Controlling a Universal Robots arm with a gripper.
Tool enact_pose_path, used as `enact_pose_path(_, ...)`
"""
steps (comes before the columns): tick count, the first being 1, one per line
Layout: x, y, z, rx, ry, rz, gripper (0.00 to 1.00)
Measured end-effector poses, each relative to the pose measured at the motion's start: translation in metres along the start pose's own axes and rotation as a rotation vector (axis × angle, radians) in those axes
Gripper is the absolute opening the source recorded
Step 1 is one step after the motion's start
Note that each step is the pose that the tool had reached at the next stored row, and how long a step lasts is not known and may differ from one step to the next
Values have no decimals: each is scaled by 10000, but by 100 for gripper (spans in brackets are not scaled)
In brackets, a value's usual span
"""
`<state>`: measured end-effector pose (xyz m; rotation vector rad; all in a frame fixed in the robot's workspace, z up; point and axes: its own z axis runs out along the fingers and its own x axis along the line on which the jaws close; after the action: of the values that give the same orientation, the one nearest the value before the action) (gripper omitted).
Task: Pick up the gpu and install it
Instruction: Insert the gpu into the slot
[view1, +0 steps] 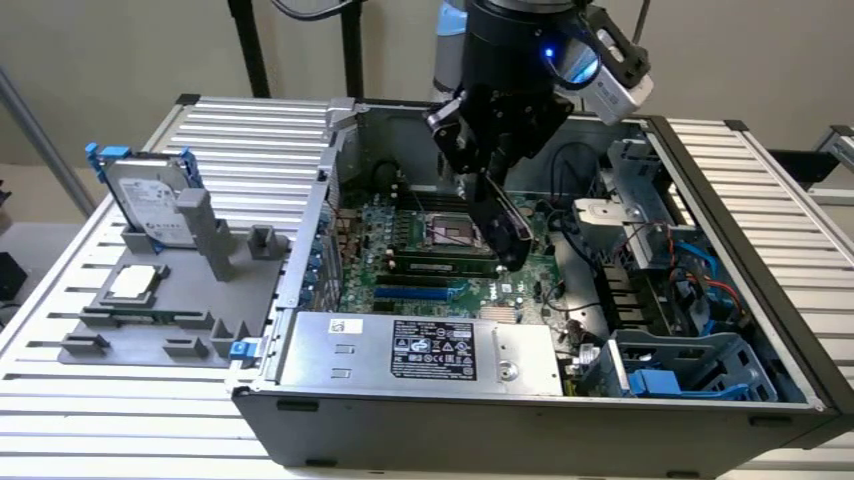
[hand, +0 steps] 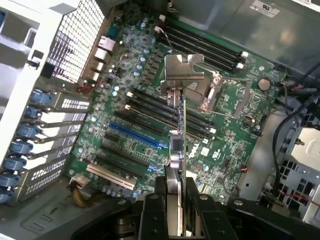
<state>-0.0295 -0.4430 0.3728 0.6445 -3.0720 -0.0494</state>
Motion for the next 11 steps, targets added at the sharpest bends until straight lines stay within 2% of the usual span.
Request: enact_pose_path(11,0,-3,80,-1,50,-2005,0)
